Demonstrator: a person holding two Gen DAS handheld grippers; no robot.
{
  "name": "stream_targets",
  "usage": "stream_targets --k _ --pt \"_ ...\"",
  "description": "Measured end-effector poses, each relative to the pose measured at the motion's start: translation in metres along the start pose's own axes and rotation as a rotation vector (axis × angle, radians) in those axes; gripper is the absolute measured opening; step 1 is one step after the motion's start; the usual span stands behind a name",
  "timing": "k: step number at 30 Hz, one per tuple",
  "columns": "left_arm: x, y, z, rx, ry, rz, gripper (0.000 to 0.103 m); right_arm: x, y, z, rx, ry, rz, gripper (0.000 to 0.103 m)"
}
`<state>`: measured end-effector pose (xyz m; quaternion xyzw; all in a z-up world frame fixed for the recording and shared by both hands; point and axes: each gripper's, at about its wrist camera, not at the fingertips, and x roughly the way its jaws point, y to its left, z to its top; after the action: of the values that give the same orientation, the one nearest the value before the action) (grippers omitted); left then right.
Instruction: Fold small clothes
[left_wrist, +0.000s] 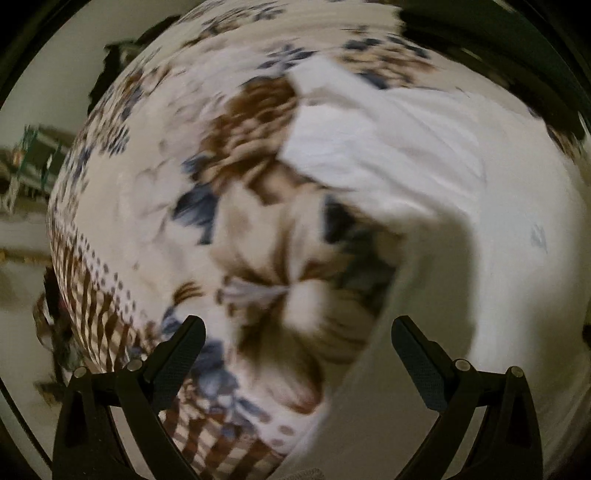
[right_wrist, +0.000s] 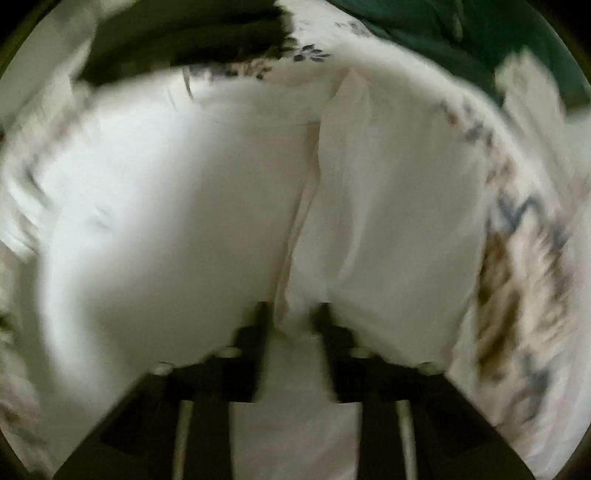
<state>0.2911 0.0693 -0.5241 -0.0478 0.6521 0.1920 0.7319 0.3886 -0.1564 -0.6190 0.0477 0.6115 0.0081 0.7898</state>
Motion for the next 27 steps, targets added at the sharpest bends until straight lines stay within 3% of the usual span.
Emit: stream_targets --k 2,4,7,10,13,15,17,21,24,27 --pt "0.005 0.016 0.006 -0.079 0.034 -0.069 0.103 -0.014 -0.026 -0.002 0.123 -0.020 0.079 0.053" --pt "0.017 0.035 0.016 -0.202 0.096 -0.201 0.103 -0.020 -0.048 0.001 0.212 -0.022 0.074 0.053" --pt "0.035 0.057 0.030 -0.393 0.134 -0.391 0.103 -0.018 -0.076 0.001 0.304 -0.016 0.008 0.053" --pt "0.054 0.061 0.047 -0.508 0.143 -0.517 0.102 -0.002 -0.102 0.000 0.380 0.067 -0.125 0.053" --pt "0.066 0.057 0.067 -0.554 0.123 -0.516 0.082 0.007 -0.119 -0.009 0.473 0.096 -0.103 0.053" --pt "0.065 0.046 0.077 -0.541 0.110 -0.446 0.040 0.006 -0.124 -0.013 0.484 0.090 -0.105 0.053" --pt "0.063 0.039 0.090 -0.521 0.072 -0.399 0.008 0.006 -0.126 -0.015 0.481 0.091 -0.109 0.053" --pt "0.036 0.015 0.104 -0.421 -0.066 -0.322 0.004 0.008 -0.128 -0.014 0.477 0.094 -0.104 0.053" --pt "0.006 -0.013 0.106 -0.274 -0.194 -0.232 0.004 0.009 -0.107 0.006 0.472 0.097 -0.100 0.053" --pt "-0.020 -0.049 0.095 -0.102 -0.290 -0.198 0.004 -0.002 -0.103 0.004 0.471 0.097 -0.088 0.053"
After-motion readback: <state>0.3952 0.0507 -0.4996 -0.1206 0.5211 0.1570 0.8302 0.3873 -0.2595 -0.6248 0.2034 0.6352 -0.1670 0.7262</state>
